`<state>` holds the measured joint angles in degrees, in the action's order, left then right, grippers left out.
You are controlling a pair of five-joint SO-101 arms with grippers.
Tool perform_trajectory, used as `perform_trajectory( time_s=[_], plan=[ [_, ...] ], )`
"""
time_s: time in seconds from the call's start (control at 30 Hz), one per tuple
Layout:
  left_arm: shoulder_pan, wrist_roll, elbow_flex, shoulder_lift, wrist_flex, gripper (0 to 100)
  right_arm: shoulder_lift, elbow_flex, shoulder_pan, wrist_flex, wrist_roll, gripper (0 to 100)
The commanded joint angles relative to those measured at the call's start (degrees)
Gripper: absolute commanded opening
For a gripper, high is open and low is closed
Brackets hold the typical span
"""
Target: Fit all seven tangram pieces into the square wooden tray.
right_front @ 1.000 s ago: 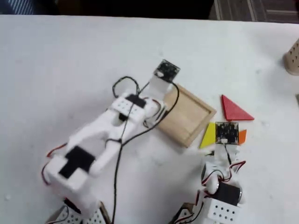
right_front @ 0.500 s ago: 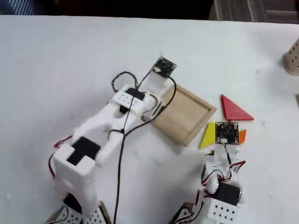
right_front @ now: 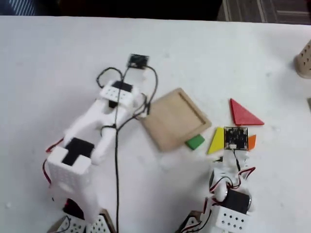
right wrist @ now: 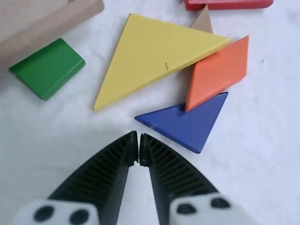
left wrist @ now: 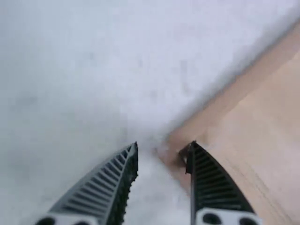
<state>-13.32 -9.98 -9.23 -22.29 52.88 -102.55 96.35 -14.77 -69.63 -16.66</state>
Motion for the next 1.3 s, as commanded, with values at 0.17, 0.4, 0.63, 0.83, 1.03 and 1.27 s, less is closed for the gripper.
perform_trajectory(
  time_s=[0.17, 0.4, 0.63, 0.83, 1.03, 1.27],
  plan=[
    [17.19, -12.66, 2.55, 0.40, 6.42, 18, -0.75, 0.44, -0.57, -0.13, -0.35, 1.9],
    [29.49, -14.86, 2.64, 1.01, 7.82, 18, -0.75, 0.44, -0.57, -0.13, -0.35, 1.9],
    [27.91, -14.86, 2.81, 1.54, 10.37, 18, -0.75, 0.44, -0.57, -0.13, -0.35, 2.1],
    [22.02, -14.33, -5.19, 9.27, 8.97, 18, -0.75, 0.26, -0.57, -0.13, -0.35, 2.1],
    [21.14, -14.33, -20.40, 26.95, 1.14, 18, -0.75, 0.18, -0.57, -0.13, -0.35, 2.1],
    [20.79, -1.85, -34.64, 32.75, -5.63, 18, -0.75, 0.18, -0.75, 0.66, -0.35, 2.1]
  ],
)
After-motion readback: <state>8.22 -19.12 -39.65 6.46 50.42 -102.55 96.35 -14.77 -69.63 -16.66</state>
